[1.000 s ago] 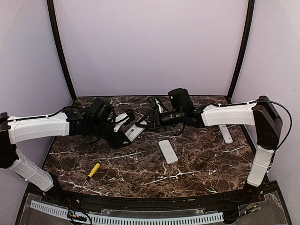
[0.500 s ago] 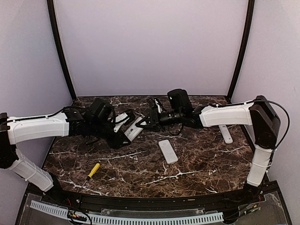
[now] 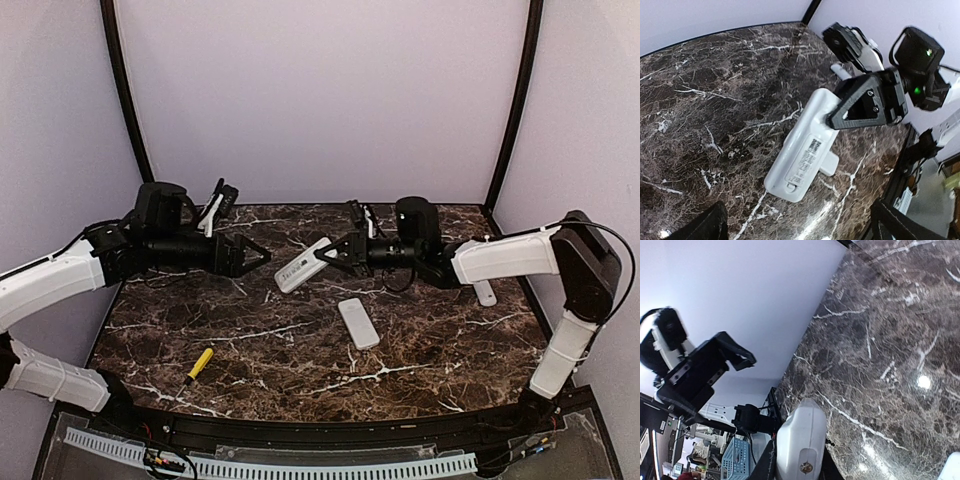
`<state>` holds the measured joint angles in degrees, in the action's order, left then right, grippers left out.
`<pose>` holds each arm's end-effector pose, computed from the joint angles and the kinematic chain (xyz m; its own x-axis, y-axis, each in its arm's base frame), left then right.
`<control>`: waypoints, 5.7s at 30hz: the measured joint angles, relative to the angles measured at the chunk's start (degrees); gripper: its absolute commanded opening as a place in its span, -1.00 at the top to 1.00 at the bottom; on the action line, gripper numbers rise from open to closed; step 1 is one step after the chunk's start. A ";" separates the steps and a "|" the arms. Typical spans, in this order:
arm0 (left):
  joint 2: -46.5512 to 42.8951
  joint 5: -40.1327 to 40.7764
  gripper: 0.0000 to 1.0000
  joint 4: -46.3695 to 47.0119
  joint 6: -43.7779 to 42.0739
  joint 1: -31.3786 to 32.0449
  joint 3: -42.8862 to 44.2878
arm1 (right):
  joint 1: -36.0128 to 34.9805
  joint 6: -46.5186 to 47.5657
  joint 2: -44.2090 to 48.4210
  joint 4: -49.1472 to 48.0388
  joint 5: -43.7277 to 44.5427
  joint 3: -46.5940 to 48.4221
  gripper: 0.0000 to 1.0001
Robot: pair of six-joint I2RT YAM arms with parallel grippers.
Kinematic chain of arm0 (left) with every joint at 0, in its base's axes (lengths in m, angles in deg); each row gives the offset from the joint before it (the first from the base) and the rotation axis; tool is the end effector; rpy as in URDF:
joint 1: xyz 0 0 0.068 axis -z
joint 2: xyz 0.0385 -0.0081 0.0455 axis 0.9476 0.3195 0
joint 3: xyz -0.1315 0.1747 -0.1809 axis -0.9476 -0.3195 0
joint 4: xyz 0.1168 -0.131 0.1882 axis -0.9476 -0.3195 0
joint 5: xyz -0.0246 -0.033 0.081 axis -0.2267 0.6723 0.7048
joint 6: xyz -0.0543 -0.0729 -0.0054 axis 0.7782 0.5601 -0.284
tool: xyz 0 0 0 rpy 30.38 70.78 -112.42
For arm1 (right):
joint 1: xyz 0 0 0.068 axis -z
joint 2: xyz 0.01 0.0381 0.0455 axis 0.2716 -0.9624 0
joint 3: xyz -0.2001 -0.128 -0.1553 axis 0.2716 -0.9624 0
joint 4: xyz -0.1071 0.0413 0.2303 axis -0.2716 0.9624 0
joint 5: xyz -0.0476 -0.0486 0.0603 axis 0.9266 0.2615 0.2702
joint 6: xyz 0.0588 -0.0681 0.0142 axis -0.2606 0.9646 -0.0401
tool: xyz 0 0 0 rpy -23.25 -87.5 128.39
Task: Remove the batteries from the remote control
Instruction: Pass from the left arm to the right, then pass from the right arm to the left
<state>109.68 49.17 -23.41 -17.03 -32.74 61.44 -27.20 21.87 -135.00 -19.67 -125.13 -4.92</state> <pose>0.2220 -0.2082 0.3071 -0.5520 0.1111 -0.8264 0.6796 0.6341 -0.3687 0.2762 0.3252 0.2321 -0.8902 0.0414 -0.4536 -0.4312 0.2443 0.8686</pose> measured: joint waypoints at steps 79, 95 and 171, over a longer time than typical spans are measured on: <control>3.37 -17.57 0.01 17.68 30.21 -3.76 -7.87 | -1.62 12.46 9.38 -8.28 -1.20 -2.86 1.00; 3.72 -17.27 -0.51 16.98 28.22 -4.50 -6.82 | -2.05 16.02 9.29 -1.51 -1.03 -0.20 1.00; 16.26 -36.76 1.00 9.33 12.00 -6.73 6.27 | -3.19 29.27 12.66 21.24 -3.23 5.16 -0.67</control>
<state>125.94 12.40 -14.08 -5.03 -39.47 67.72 -30.39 51.14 -122.34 1.57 -128.37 0.24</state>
